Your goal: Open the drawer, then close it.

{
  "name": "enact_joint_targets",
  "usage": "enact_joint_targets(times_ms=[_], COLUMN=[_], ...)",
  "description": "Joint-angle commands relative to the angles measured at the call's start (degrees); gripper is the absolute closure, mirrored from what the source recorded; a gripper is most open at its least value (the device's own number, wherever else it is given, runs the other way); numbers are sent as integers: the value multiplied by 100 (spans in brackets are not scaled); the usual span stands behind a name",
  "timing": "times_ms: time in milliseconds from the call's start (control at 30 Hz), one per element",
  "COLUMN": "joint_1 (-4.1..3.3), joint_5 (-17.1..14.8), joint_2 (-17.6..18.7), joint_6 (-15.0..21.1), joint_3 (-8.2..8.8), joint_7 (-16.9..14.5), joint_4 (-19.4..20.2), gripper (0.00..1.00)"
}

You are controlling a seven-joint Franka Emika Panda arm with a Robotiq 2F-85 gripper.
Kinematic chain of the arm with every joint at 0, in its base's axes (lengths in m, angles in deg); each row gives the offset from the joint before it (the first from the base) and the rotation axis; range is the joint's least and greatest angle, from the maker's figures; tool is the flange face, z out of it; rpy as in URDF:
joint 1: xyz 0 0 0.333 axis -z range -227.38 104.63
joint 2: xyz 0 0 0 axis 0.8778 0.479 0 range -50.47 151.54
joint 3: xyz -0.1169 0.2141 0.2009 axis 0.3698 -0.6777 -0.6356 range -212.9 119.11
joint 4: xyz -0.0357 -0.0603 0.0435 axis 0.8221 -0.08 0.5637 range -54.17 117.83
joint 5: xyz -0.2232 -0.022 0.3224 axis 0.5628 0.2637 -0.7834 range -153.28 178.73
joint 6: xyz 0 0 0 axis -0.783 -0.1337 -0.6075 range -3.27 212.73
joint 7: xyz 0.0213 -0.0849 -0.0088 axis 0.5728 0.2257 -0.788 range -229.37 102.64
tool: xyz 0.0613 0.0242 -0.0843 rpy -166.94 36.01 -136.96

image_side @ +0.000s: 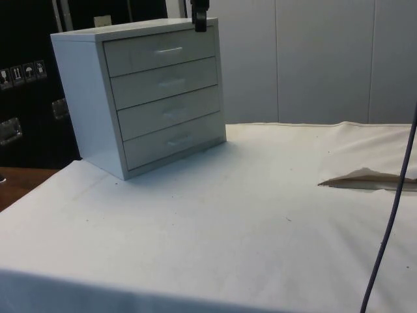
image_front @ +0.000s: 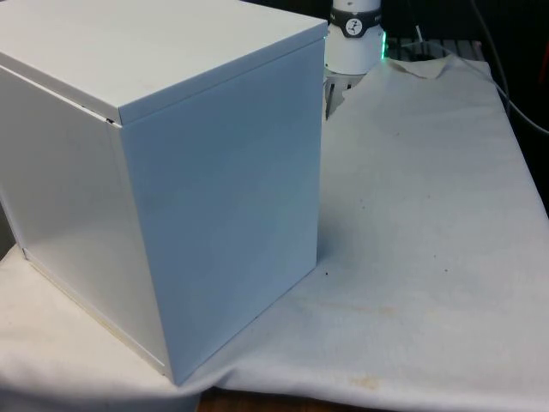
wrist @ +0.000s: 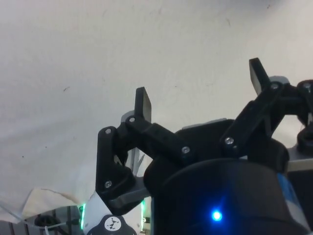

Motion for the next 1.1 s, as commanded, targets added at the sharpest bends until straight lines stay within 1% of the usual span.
enact_joint_targets(times_ms=[0, 33, 67, 100, 267, 367, 400, 433, 567, 700, 733, 767, 867, 933, 967, 1000, 1067], joint_1=[17, 17, 0, 17, 11, 11, 6, 11, 11, 11, 6, 11, 17, 17, 6, 23, 23], joint_5=[80, 80, 6, 80, 80, 69, 11, 69, 63, 69, 11, 69, 74, 80, 11, 80, 80], joint_2=[-29, -23, 0, -23, -11, -6, 17, 0, 11, 29, 29, 34, 57, 69, 80, 74, 92], joint_6=[74, 92, 17, 109, 195, 298, 212, 332, 493, 630, 527, 665, 796, 859, 773, 894, 951], joint_3=[-17, -17, 0, -11, -6, 11, 11, 11, 34, 52, 46, 52, 69, 80, 74, 80, 97], joint_7=[-34, -69, -74, -109, -281, -435, -435, -470, -647, -791, -762, -825, -968, -1049, -1031, -1083, -1192], joint_4=[29, 34, 0, 34, 63, 103, 69, 109, 178, 235, 201, 246, 304, 327, 304, 338, 344], gripper=[0, 0, 0, 0, 0, 0, 0, 0, 0, 0, 0, 0, 0, 0, 0, 0, 0])
